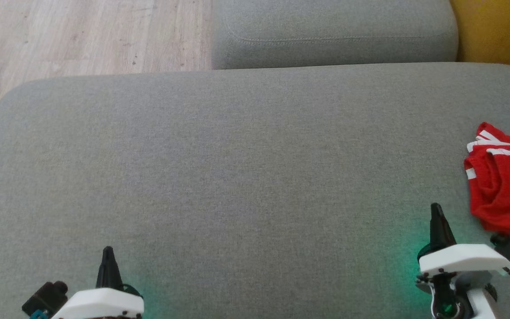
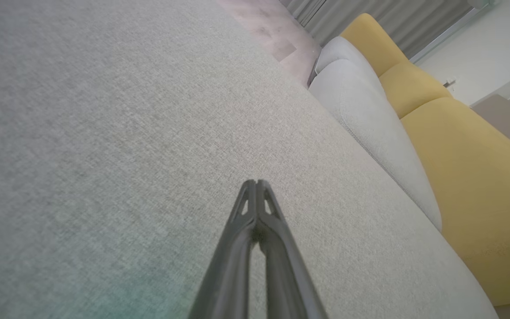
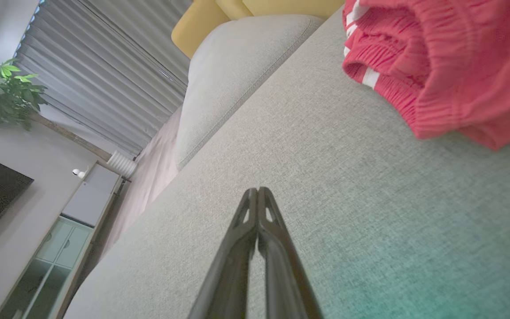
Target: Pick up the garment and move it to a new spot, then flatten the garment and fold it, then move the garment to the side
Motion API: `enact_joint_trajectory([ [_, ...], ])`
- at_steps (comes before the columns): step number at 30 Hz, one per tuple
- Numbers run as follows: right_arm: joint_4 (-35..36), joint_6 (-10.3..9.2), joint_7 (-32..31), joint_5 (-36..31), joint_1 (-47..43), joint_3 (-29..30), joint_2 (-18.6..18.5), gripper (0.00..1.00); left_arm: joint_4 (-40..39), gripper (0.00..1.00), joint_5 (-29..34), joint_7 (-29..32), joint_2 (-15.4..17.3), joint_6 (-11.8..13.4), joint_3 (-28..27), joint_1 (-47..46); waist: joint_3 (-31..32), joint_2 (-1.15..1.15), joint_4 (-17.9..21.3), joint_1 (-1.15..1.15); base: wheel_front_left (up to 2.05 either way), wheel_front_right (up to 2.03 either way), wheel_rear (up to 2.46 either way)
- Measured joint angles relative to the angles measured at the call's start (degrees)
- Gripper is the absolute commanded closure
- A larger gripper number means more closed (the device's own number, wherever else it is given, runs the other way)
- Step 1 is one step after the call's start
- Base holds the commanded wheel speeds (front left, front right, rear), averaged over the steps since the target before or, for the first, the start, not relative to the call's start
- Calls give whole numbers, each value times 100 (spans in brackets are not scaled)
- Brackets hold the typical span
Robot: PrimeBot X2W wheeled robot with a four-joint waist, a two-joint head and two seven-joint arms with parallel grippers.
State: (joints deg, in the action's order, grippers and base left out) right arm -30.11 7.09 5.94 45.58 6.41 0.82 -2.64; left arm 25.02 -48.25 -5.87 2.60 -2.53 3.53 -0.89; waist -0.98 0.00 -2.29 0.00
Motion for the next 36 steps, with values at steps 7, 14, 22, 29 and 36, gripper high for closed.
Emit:
enact_joint_trajectory([
  [7,127,0,-120,431,-4,64,0,100,-99,100,-409,130,0,-47,-62,-2,8,0,22,0,0,0,0],
  [14,263,0,-240,864,-8,137,0,100,-162,100,-816,229,-1,-59,-166,-9,15,0,43,0,0,0,0],
  [22,400,0,-354,1359,-12,197,0,100,-276,100,-1285,366,-2,-154,-215,-42,24,0,68,0,0,0,0],
  [29,552,0,-485,1846,-21,288,0,100,-345,100,-1751,489,-3,-159,-342,-108,32,0,93,0,0,0,0],
  [36,680,0,-598,2276,-27,338,0,100,-433,100,-2156,589,-4,-221,-379,-115,40,0,114,0,0,0,0],
])
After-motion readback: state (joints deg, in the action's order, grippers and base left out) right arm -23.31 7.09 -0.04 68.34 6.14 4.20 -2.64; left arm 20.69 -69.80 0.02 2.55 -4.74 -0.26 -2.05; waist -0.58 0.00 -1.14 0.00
